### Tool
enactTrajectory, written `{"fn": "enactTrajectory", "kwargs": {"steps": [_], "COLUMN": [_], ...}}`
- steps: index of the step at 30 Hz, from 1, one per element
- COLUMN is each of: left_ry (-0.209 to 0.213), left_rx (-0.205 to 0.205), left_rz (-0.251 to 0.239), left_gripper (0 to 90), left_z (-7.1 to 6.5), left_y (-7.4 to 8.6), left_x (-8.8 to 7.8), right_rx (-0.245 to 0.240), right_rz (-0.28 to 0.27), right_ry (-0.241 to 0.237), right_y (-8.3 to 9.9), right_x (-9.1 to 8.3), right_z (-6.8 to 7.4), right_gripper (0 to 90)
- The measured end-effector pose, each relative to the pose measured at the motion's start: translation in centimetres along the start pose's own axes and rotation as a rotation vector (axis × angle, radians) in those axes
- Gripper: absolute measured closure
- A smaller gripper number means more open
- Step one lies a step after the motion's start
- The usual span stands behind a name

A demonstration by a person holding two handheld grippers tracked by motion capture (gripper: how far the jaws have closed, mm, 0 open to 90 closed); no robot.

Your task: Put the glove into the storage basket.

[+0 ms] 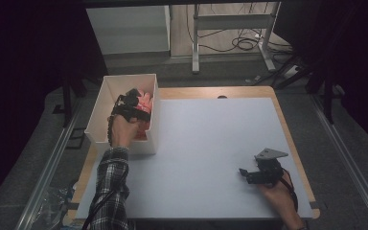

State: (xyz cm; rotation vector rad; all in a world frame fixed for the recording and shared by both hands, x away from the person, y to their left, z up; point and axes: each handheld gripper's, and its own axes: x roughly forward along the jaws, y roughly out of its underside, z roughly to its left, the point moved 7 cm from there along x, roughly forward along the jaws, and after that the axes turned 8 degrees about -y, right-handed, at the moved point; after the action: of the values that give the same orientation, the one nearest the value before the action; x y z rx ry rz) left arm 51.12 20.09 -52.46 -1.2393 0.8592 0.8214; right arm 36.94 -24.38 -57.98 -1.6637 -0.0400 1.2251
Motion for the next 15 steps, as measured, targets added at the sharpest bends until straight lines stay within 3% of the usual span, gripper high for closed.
{"fn": "enactTrajectory", "kwargs": {"steps": [9,15], "left_ry": [0.036,0.056], "left_rx": [-0.003,0.0], "left_rz": [-0.09,-0.115], "left_gripper": [4.9,4.9], "left_z": [0.6,0.7], "left_y": [-0.3,-0.4], "left_x": [-2.1,-2.9], "right_rx": [-0.001,0.0], "right_rz": [0.0,0.0], "right_ry": [0.0,0.0], "right_y": [0.0,0.0], "right_x": [0.0,0.0], "right_z": [0.0,0.0], "right_gripper": [16.7,16.7]}}
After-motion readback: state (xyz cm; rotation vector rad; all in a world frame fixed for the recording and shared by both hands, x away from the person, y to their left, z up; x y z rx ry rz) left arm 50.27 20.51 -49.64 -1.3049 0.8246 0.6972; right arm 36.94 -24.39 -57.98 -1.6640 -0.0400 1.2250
